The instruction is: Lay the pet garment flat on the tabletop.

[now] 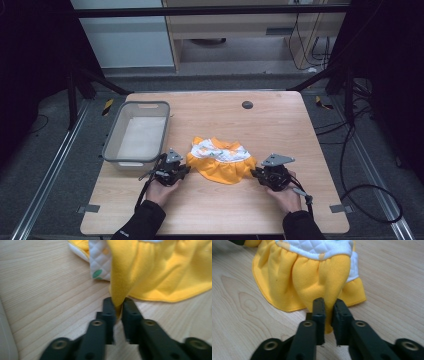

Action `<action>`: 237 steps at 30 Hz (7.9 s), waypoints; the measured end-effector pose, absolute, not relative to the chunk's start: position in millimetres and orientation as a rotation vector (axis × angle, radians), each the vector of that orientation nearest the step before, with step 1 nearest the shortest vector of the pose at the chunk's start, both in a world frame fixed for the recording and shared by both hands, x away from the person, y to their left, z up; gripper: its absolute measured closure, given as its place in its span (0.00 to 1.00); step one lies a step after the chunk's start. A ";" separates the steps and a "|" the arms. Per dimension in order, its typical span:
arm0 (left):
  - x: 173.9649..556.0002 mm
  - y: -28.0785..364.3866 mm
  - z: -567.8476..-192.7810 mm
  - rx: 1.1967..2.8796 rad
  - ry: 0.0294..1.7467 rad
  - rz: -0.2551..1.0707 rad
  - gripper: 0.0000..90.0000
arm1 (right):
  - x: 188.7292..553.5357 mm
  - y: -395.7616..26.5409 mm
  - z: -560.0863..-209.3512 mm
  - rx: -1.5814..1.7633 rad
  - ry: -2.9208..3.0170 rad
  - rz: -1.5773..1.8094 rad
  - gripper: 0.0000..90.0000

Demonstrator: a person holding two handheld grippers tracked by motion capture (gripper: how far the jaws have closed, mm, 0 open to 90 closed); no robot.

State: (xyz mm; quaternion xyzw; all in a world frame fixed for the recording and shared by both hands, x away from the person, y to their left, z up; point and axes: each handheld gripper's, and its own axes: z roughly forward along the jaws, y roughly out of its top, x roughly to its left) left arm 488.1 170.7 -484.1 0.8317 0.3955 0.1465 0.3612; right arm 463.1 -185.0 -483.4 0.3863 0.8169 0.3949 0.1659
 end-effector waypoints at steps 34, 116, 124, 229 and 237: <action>396.8 202.7 -468.6 2.097 0.979 0.271 0.65 | 395.0 -190.0 -473.9 1.021 2.428 1.167 0.78; 553.7 149.8 -435.7 1.962 0.991 0.601 0.99 | 525.3 -175.8 -445.0 1.083 2.125 1.188 0.96; 573.7 144.8 -419.1 1.875 1.060 0.702 0.97 | 552.6 -177.4 -434.0 1.090 1.929 1.169 0.95; 413.7 224.2 -472.5 2.122 0.962 0.469 0.36 | 420.1 -256.9 -486.2 1.310 2.005 1.144 0.35; 410.7 259.5 -472.9 2.069 1.032 0.524 0.28 | 424.3 -276.7 -490.6 1.368 1.933 1.125 0.27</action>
